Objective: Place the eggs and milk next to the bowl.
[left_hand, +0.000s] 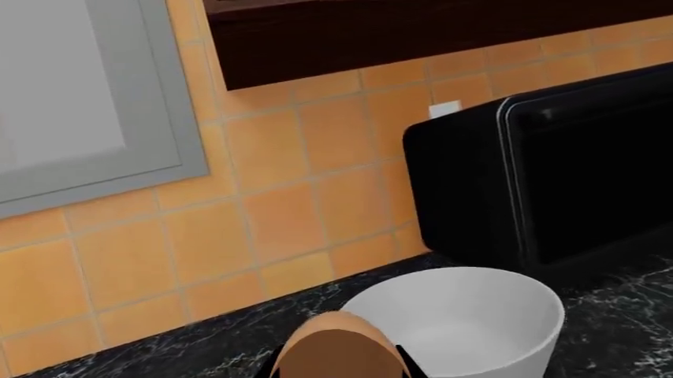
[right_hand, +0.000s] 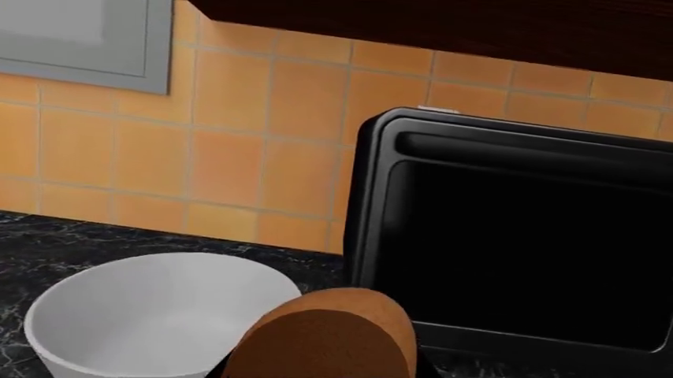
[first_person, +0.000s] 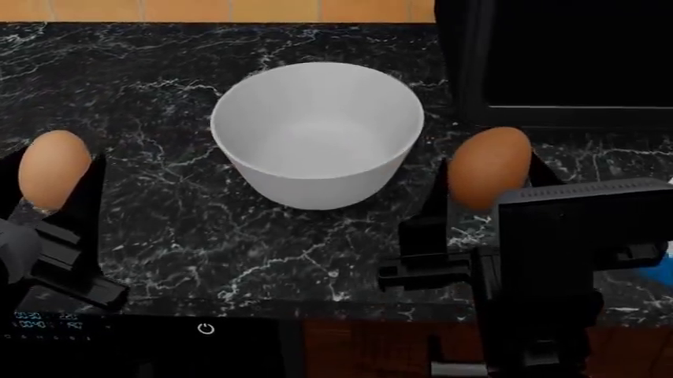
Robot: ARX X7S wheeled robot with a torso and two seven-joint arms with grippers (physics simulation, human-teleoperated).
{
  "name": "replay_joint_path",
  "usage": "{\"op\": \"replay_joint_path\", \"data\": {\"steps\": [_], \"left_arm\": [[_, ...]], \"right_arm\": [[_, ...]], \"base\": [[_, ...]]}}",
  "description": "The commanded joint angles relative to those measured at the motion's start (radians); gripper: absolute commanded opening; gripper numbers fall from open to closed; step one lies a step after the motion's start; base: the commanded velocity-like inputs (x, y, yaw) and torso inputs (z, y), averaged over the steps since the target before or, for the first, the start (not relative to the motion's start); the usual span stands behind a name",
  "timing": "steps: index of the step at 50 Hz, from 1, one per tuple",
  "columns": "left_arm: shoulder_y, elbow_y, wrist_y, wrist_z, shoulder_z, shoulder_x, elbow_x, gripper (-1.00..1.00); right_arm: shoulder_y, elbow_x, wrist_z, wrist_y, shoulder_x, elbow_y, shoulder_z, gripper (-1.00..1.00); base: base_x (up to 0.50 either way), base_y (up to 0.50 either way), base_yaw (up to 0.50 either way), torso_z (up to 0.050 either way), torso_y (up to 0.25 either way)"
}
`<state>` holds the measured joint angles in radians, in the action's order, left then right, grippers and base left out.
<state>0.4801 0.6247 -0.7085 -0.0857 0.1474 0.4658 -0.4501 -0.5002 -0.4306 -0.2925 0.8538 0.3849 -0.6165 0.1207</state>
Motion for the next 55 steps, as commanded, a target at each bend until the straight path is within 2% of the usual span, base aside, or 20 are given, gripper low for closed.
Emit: {"op": "replay_joint_path", "data": {"steps": [1, 22, 31, 46, 55], "left_arm": [[-0.001, 0.001, 0.002, -0.016, -0.005, 0.003, -0.018, -1.0], [0.0, -0.006, 0.008, -0.017, 0.002, 0.006, -0.019, -1.0], [0.01, -0.039, 0.001, -0.007, 0.014, 0.004, -0.025, -1.0], [0.092, -0.088, -0.243, 0.078, 0.016, 0.062, -0.2, -1.0], [0.097, -0.088, -0.307, 0.12, 0.043, 0.092, -0.248, -1.0]], "right_arm": [[0.0, 0.02, 0.011, 0.003, 0.003, -0.005, 0.004, -1.0], [-0.006, 0.011, 0.01, 0.0, 0.006, -0.003, 0.005, -1.0], [-0.007, 0.009, 0.015, -0.016, 0.006, 0.01, 0.004, -1.0], [0.007, 0.004, 0.015, -0.03, 0.008, 0.007, 0.002, -1.0], [0.014, 0.001, 0.014, -0.036, 0.012, 0.006, -0.001, -1.0]], "base": [[0.37, 0.0, 0.0, 0.0, 0.0], [0.38, 0.0, 0.0, 0.0, 0.0], [0.0, 0.0, 0.0, 0.0, 0.001], [0.0, 0.0, 0.0, 0.0, 0.0], [0.0, 0.0, 0.0, 0.0, 0.0]]}}
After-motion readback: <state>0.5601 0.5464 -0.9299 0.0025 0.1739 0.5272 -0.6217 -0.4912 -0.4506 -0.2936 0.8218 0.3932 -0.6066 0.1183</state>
